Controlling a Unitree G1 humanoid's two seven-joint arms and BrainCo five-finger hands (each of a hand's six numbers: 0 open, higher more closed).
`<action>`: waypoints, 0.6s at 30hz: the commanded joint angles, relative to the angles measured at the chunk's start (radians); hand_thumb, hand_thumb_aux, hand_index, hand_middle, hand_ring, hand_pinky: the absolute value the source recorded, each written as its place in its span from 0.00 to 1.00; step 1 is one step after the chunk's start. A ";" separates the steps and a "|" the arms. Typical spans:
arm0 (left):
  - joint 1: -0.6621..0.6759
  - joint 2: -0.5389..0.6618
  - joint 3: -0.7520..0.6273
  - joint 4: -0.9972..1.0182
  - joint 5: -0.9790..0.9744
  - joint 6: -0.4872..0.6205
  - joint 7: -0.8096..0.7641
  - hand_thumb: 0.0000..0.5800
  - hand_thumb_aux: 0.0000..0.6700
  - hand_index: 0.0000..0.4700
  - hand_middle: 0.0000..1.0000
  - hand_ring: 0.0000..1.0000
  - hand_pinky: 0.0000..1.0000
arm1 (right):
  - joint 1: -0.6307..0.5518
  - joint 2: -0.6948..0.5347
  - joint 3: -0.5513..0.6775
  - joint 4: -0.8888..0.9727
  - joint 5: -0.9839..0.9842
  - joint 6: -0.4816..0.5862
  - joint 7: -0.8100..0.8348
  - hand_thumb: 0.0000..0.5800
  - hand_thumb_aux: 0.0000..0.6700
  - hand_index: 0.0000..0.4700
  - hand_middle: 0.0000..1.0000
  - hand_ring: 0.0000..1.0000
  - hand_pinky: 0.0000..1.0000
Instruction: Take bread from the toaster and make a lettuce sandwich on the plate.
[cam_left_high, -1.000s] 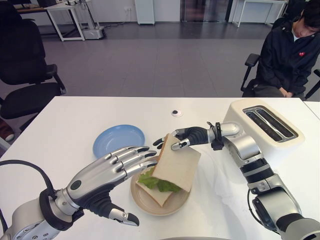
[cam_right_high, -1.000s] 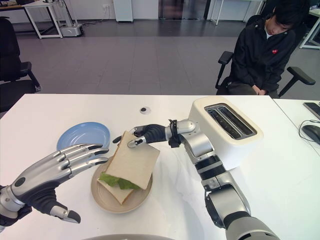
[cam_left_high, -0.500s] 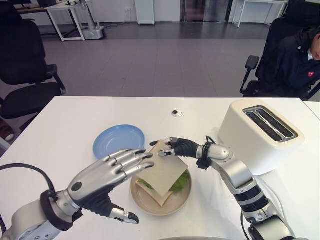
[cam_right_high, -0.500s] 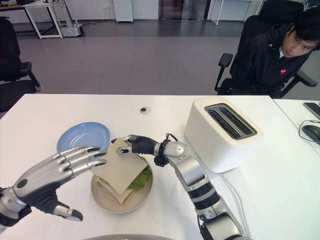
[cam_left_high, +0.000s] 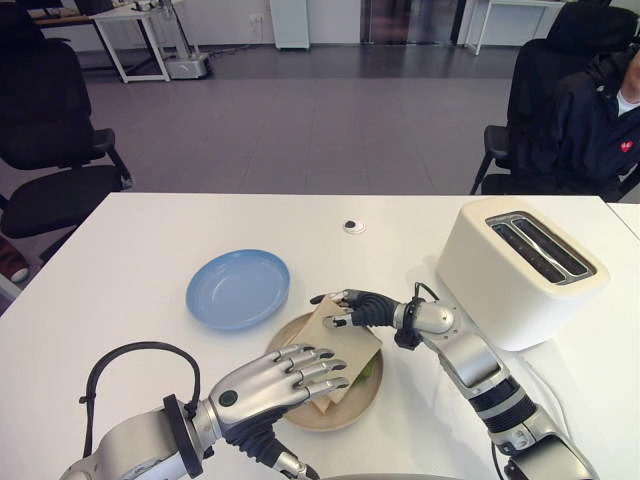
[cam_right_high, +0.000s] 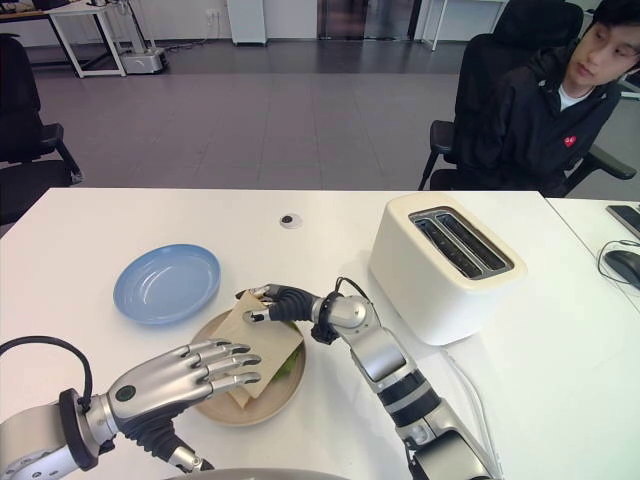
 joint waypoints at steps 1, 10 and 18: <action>-0.035 0.018 -0.023 0.086 0.117 -0.002 0.020 0.00 0.00 0.00 0.00 0.00 0.00 | 0.006 0.008 0.012 0.016 -0.025 -0.016 -0.007 1.00 1.00 1.00 0.00 0.00 0.00; -0.044 0.018 -0.137 0.244 0.141 -0.005 0.101 0.00 0.00 0.00 0.00 0.00 0.00 | 0.013 0.015 0.025 0.014 -0.043 -0.041 0.002 1.00 1.00 1.00 0.00 0.00 0.00; -0.025 0.029 -0.214 0.294 0.026 0.022 0.092 0.00 0.00 0.00 0.00 0.00 0.00 | -0.044 -0.021 -0.290 -0.018 -0.017 -0.253 -0.208 0.00 0.00 0.00 0.00 0.00 0.00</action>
